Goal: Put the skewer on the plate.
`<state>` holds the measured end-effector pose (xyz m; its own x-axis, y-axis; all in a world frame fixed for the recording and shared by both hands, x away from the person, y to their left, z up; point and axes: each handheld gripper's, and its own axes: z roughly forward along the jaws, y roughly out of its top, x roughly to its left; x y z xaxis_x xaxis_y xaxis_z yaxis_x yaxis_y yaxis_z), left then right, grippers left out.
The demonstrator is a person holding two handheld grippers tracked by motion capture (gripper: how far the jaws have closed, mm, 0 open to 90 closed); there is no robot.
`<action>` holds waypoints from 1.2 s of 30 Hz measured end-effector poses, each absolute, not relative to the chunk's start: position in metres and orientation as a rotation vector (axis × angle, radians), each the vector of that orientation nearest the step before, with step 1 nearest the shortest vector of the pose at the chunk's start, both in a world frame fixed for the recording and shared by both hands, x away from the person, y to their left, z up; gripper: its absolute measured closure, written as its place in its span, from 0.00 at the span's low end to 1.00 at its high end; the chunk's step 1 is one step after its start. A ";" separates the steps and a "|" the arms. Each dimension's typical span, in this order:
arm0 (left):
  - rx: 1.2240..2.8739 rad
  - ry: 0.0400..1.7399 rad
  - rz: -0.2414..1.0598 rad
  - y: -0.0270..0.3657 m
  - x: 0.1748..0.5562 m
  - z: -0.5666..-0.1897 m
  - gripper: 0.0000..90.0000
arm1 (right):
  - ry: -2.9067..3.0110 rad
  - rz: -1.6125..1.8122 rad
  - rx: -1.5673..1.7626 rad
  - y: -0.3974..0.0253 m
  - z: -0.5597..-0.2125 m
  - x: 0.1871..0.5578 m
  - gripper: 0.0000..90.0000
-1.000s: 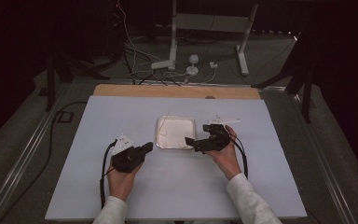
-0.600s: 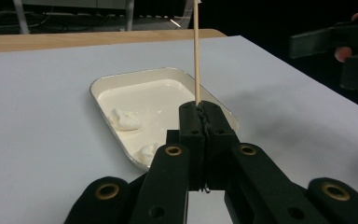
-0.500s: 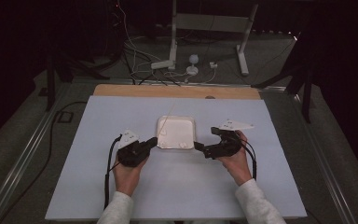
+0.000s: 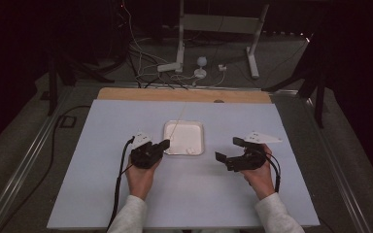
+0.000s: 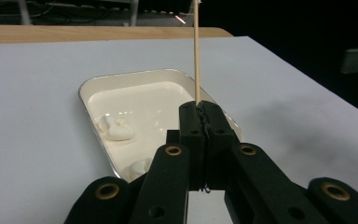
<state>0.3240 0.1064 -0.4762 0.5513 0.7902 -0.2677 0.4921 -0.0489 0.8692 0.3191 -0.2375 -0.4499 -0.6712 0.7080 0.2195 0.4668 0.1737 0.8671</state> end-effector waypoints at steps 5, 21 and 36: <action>1.697 1.113 0.338 0.104 0.330 -0.479 1.00 | 2.200 1.491 1.161 -0.249 -0.453 0.319 0.00; 1.742 1.144 0.343 0.097 0.342 -0.488 1.00 | 2.167 1.477 1.178 -0.278 -0.455 0.306 0.00; 1.772 1.182 0.357 0.084 0.351 -0.496 0.97 | 2.155 1.469 1.192 -0.286 -0.456 0.300 0.00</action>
